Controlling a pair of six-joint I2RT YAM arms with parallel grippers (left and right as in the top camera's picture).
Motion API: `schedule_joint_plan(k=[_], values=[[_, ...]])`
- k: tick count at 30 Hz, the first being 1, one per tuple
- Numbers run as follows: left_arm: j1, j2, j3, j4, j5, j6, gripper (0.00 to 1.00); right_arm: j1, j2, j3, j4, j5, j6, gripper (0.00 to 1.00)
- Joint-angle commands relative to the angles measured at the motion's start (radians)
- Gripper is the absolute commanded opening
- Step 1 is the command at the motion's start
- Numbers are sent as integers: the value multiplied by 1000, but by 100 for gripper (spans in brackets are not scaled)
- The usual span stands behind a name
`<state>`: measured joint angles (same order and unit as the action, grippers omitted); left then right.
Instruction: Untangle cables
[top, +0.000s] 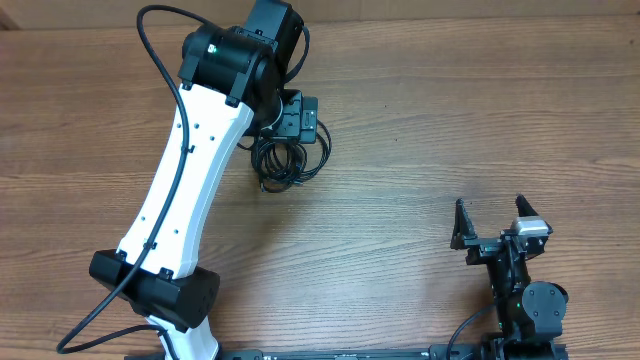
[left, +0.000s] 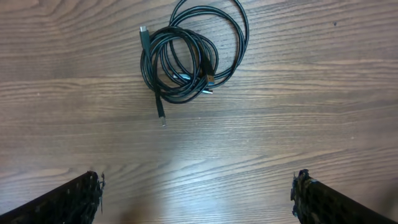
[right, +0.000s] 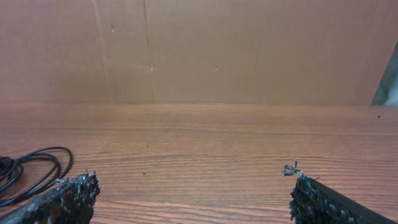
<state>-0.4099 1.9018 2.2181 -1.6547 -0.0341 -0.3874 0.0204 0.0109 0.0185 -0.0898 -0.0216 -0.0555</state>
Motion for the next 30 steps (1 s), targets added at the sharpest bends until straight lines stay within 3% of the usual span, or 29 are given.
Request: schedule_joint_plan(k=[1,7,11,15,21,23,27,30], values=[[6,-14,-7,-6,40,-64,100,3,-8,-10,5,5,6,100],[5,-14,-7,-23,335,-64,100,3,-8,-10,5,5,6,100],[5,-14,-7,-35,364,-37,99,3,-8,-10,5,5,6,100],[5,-13,-7,-35,285,-36,100,3,-8,-10,5,5,6,100],[3,-11,-39,-23,-94,-288,99,3,-8,-10,5,5,6,100],[3,-11,-67,17,-114,-275,100,3,-8,-10,5,5,6,100],[3,-11,-145,132,-42,-138,96,3,-8,-10,5,5,6,100],[3,-11,-193,194,-21,-102,100,3,-8,-10,5,5,6,100]])
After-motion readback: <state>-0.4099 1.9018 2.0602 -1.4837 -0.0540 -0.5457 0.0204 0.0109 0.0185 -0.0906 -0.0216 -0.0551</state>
